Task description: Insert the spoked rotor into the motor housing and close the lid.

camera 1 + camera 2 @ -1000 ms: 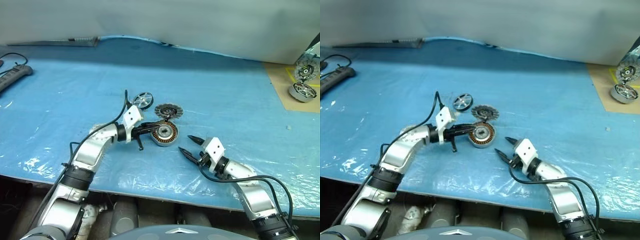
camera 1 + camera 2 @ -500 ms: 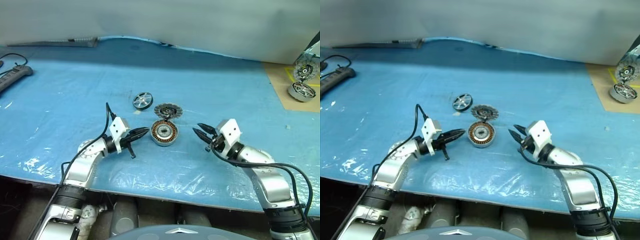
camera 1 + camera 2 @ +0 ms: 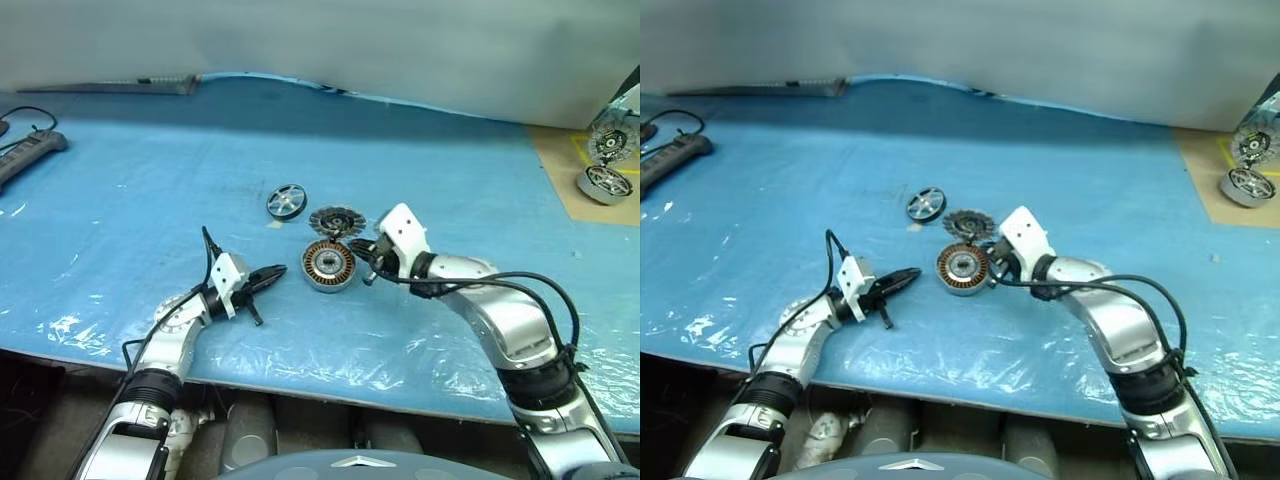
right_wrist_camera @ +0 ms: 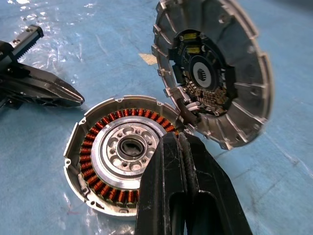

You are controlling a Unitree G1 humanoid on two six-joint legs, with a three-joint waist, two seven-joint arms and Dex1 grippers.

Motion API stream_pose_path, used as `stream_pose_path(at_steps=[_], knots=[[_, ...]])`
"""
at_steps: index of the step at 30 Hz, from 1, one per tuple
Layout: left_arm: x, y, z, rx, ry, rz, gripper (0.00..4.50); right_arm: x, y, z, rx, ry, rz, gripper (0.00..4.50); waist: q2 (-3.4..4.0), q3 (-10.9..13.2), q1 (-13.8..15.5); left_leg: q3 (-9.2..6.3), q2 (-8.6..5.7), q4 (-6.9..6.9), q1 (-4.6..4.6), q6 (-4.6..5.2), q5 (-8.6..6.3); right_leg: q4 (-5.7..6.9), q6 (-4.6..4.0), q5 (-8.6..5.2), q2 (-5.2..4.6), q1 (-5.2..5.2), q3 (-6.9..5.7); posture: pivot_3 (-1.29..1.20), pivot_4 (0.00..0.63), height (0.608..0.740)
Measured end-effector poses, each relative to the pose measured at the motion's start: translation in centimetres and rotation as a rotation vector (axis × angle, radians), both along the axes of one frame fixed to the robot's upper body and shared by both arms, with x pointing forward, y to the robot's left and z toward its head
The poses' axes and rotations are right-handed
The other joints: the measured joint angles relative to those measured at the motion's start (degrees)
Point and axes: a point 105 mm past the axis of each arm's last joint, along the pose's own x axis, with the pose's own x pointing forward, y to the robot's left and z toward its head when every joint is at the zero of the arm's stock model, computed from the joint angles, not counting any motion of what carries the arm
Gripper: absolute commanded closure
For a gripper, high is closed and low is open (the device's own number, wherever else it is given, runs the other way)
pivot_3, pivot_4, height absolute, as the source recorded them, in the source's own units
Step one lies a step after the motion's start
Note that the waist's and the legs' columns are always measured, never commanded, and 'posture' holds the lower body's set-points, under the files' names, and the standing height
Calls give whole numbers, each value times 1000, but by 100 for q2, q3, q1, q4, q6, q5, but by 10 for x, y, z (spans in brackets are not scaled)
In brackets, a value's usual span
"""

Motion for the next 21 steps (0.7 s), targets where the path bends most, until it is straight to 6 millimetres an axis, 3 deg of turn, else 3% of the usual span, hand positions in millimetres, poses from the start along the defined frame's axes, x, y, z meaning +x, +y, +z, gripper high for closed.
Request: stream_pose_path(at_steps=[12,21], knots=[[9,-5,12,7,-22,-15,4500,-1,26,-11,-21,57,53,4482,-1,0,4,1,-1,1,-4,-1,0,5,1,1,0,-4,0,0,150,740],[11,-10,8,11,-9,-28,4500,-5,26,-26,-49,100,63,4482,-1,0,7,1,-2,2,-6,-2,0,6,1,1,0,-5,0,0,150,740]])
